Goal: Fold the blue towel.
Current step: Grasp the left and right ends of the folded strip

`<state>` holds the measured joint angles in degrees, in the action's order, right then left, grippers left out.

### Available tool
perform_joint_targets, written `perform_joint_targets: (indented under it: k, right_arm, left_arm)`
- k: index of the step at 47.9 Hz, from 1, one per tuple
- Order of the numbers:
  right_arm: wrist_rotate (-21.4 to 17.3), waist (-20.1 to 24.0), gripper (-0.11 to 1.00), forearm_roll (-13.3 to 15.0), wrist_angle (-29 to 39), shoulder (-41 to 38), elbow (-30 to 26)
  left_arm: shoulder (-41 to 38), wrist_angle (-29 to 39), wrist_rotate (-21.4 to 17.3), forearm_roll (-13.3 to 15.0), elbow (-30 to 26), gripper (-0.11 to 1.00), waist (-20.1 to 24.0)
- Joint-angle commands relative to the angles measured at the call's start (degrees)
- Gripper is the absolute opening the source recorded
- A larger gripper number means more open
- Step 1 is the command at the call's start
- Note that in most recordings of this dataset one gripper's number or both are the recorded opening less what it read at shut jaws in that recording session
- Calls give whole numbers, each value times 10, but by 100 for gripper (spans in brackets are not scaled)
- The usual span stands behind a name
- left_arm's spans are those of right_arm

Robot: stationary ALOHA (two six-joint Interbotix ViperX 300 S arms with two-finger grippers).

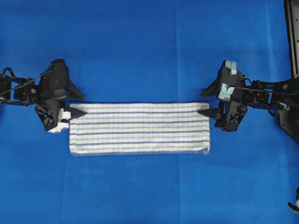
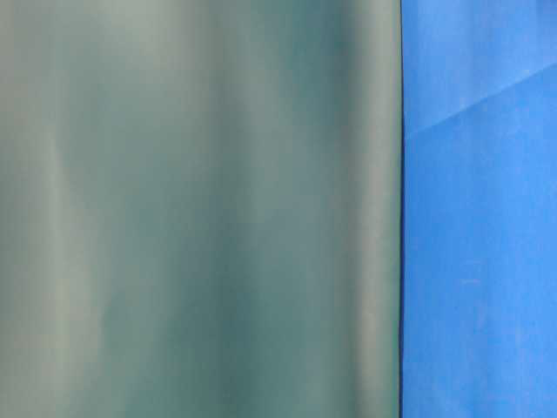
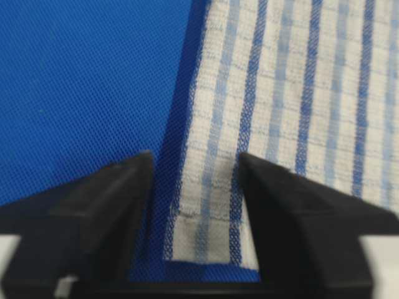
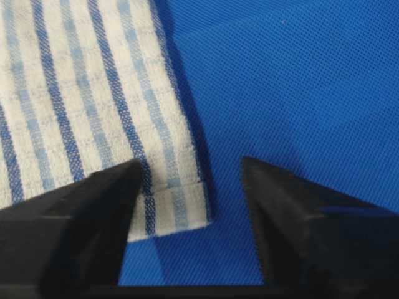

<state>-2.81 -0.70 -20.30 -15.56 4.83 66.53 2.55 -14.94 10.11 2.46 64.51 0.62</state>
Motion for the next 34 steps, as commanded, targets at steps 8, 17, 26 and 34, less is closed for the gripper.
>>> perform_joint_targets:
  k: [8,17,26,34]
  right_arm:
    - [0,2,27,0,-2,-3,-6]
    - [2,2,4,1,-2,-3,-8]
    - [1,2,4,1,4,15,-9]
    - [2,2,4,1,39,69,-10]
  left_arm:
    - [-9,1,4,0,-9,10,1]
    - [-6,11,4,0,-8,2,2]
    - [23,39,4,0,-17,2,1]
    - [88,89,4,0,-32,2,-5]
